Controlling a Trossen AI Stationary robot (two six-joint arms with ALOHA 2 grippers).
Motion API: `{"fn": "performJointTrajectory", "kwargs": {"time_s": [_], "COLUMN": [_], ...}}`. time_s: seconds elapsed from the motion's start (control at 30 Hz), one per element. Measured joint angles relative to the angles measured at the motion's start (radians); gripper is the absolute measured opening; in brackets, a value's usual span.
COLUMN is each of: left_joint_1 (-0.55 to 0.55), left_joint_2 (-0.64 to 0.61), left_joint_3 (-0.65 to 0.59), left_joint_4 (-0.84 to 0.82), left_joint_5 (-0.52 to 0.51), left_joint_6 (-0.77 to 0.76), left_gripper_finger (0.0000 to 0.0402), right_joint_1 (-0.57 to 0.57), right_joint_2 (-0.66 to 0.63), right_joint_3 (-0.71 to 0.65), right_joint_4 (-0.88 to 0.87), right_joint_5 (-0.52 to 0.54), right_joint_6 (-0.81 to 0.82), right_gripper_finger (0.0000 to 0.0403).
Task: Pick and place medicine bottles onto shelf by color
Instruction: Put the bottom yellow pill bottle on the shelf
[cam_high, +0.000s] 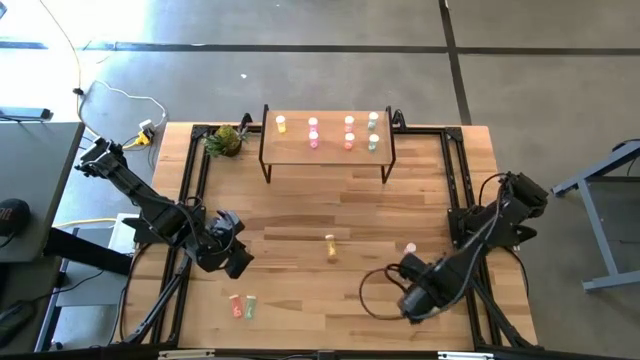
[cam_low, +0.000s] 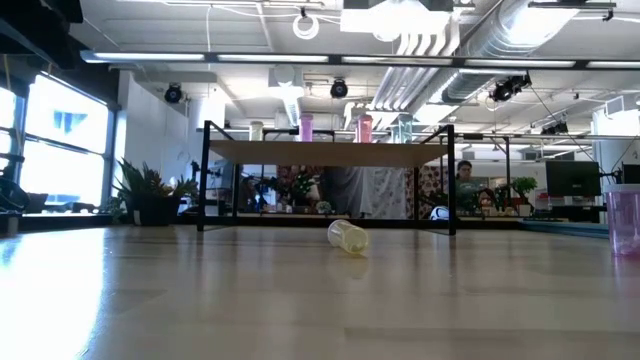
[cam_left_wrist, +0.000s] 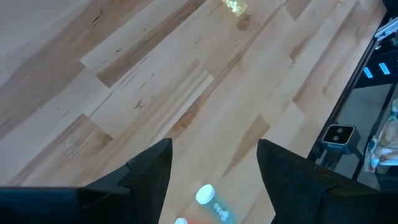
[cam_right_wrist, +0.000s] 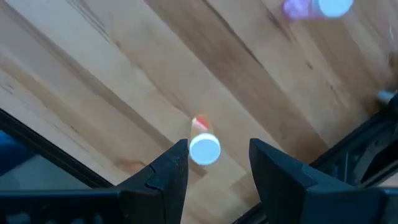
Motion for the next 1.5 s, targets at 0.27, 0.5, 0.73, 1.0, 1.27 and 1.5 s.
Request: {"fn": "performJointTrajectory", "kwargs": {"time_s": [0.27, 0.5, 0.73, 1.0, 1.27, 1.5], "left_joint_1": [0.0, 0.003, 0.003, 0.003, 0.003, 0.003], "left_joint_2": [0.0, 0.0, 0.0, -0.001, -0.001, -0.001], "left_joint_3": [0.0, 0.0, 0.0, 0.0, 0.0, 0.0], "left_joint_4": [0.003, 0.016, 0.107, 0.177, 0.181, 0.196], "left_joint_5": [0.011, 0.015, 0.015, 0.015, 0.015, 0.015], "left_joint_6": [-0.004, -0.027, -0.027, -0.027, -0.027, -0.043], "left_gripper_finger": [0.0225, 0.0225, 0.0225, 0.0225, 0.0225, 0.0225], "right_joint_1": [0.151, 0.282, 0.417, 0.516, 0.577, 0.585], "right_joint_2": [0.0, 0.0, 0.007, 0.091, 0.237, 0.36], "right_joint_3": [0.0, 0.0, 0.001, 0.001, 0.002, 0.002], "right_joint_4": [0.01, 0.044, 0.043, 0.07, 0.066, 0.06], "right_joint_5": [0.052, 0.207, 0.388, 0.507, 0.608, 0.599], "right_joint_6": [0.19, 0.279, 0.354, 0.355, 0.462, 0.547], "right_gripper_finger": [0.0161, 0.0161, 0.0161, 0.0161, 0.0161, 0.0161]}}
